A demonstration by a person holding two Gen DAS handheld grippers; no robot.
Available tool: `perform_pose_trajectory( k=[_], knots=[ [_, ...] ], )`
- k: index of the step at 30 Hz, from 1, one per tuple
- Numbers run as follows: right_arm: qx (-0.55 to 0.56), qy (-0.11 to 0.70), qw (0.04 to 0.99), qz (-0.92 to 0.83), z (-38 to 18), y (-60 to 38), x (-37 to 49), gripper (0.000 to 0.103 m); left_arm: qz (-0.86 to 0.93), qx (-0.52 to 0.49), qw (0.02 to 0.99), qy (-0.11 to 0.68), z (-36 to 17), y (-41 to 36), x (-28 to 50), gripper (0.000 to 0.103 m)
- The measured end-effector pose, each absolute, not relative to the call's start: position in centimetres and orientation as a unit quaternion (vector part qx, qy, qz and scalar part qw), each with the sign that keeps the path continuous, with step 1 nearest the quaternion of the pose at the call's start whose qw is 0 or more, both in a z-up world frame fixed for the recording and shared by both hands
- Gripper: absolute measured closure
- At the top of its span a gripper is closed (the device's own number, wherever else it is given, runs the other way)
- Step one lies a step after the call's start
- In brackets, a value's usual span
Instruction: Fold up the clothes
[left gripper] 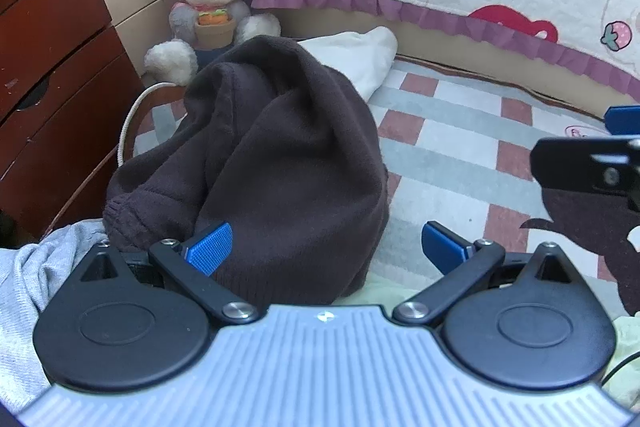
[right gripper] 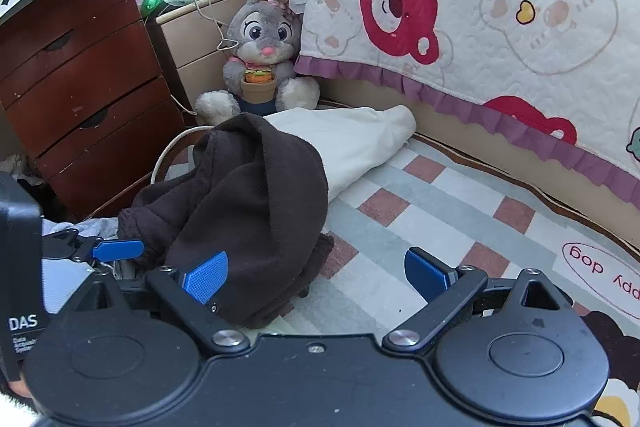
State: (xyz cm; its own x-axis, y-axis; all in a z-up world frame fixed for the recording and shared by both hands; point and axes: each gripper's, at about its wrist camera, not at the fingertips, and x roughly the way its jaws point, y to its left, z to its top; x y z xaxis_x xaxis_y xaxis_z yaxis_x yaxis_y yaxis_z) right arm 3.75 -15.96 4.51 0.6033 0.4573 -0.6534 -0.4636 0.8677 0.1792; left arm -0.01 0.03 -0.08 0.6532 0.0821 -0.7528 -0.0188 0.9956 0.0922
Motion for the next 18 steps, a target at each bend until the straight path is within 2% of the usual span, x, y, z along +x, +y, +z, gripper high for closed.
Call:
perform_pose_trajectory(
  k=[8,18],
  knots=[
    [0.028,0.369,0.889,0.269,4.4,-16.9,4.2,0.006,0.027,0.017,0.907,0.420,-0.5,0.6,0.0,0.000],
    [-0.004,0.376,0.887,0.268,4.3,-15.8,4.0,0.006,0.030,0.006,0.908,0.418,-0.6,1.0,-0.1,0.000]
  ],
)
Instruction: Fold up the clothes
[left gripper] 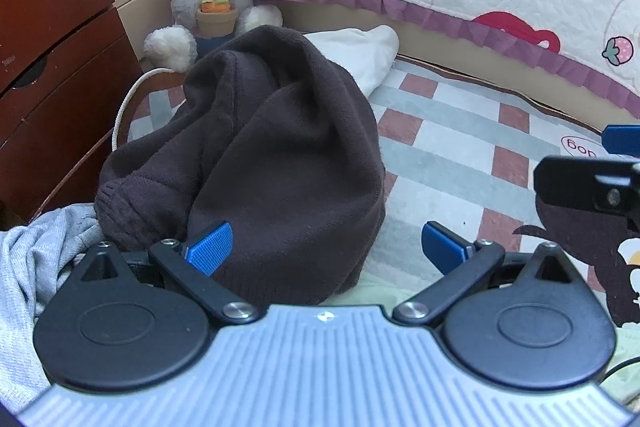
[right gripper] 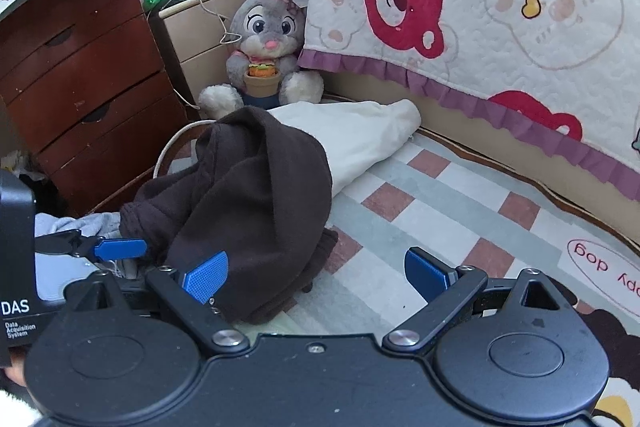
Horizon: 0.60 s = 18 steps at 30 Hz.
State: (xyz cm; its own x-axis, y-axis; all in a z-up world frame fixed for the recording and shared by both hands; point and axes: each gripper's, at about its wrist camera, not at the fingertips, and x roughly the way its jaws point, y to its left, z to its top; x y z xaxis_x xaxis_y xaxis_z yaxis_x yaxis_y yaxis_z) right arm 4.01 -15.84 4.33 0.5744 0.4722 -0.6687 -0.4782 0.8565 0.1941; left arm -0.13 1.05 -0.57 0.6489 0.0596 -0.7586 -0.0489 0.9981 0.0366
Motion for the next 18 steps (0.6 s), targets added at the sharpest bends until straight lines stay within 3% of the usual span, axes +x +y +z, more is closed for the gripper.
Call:
perform_pose_trajectory(
  k=[18],
  knots=[
    [0.024,0.386,0.889,0.244,4.0,-17.2,4.5,0.006,0.031,0.010,0.907,0.419,-0.6,1.0,-0.1,0.000]
  ],
)
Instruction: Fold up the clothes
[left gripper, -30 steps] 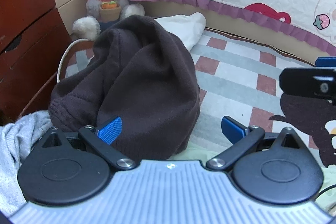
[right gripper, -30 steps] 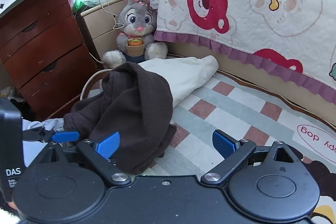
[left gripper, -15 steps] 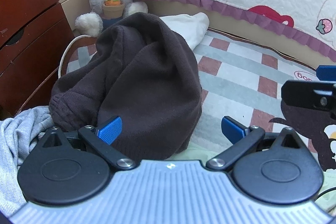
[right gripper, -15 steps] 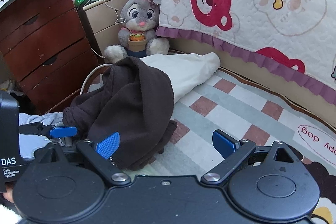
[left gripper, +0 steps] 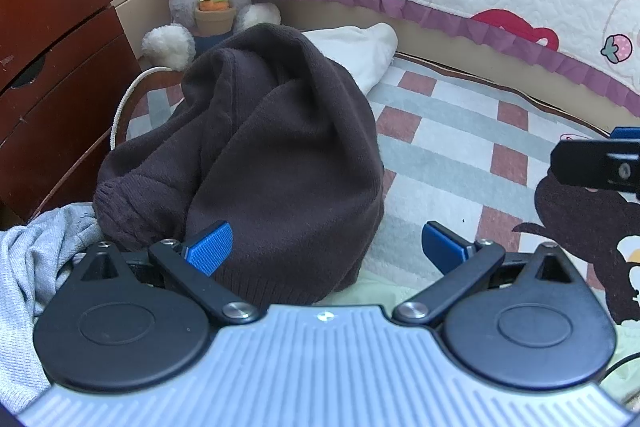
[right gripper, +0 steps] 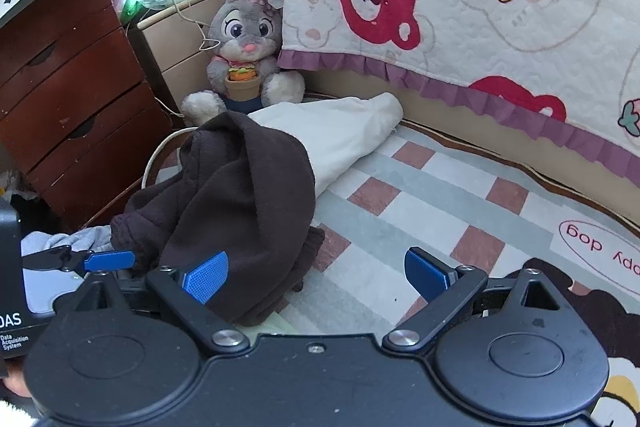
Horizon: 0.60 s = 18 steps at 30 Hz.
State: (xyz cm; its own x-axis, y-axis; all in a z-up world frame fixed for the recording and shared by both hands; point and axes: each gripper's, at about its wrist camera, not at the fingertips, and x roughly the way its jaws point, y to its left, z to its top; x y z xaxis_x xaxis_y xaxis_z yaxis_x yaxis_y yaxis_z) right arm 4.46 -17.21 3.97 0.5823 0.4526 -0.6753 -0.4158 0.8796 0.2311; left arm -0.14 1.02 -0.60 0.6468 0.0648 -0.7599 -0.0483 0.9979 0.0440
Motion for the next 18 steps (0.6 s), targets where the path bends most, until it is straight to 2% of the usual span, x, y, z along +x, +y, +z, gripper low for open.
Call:
perform_pose_trajectory(
  k=[18],
  knots=[
    [0.024,0.396,0.884,0.246,3.43,-16.92,4.57,0.006,0.037,-0.005,0.902,0.430,-1.07,1.51,0.09,0.000]
  ],
)
